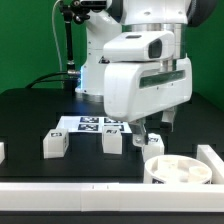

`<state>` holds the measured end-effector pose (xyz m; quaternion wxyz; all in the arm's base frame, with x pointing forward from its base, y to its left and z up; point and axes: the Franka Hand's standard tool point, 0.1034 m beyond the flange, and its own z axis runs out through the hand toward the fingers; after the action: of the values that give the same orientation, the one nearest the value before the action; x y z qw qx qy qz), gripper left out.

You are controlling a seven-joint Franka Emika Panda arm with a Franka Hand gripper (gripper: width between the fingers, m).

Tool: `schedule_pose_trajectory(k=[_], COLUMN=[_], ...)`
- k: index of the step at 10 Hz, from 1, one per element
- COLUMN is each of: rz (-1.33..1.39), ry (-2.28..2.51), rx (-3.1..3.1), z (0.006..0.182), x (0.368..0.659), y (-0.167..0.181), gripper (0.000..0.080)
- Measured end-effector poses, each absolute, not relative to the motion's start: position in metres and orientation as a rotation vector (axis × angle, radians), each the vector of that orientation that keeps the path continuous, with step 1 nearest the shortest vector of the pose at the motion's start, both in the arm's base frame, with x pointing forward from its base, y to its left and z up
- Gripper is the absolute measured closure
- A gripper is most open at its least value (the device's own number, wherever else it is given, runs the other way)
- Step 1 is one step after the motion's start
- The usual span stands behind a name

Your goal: Assemble stool

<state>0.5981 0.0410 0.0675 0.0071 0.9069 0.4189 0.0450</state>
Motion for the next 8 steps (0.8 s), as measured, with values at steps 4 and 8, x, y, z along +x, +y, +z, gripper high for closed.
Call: schedule_pose_trajectory(k=[4, 8], rz=[0.173, 0.17], ry=[0.897, 0.212], rx=[3.002, 3.174], z=[0.065, 0.05], x=[0.595, 0.568], y=[0.038, 0.055], gripper=[0.015, 0.015])
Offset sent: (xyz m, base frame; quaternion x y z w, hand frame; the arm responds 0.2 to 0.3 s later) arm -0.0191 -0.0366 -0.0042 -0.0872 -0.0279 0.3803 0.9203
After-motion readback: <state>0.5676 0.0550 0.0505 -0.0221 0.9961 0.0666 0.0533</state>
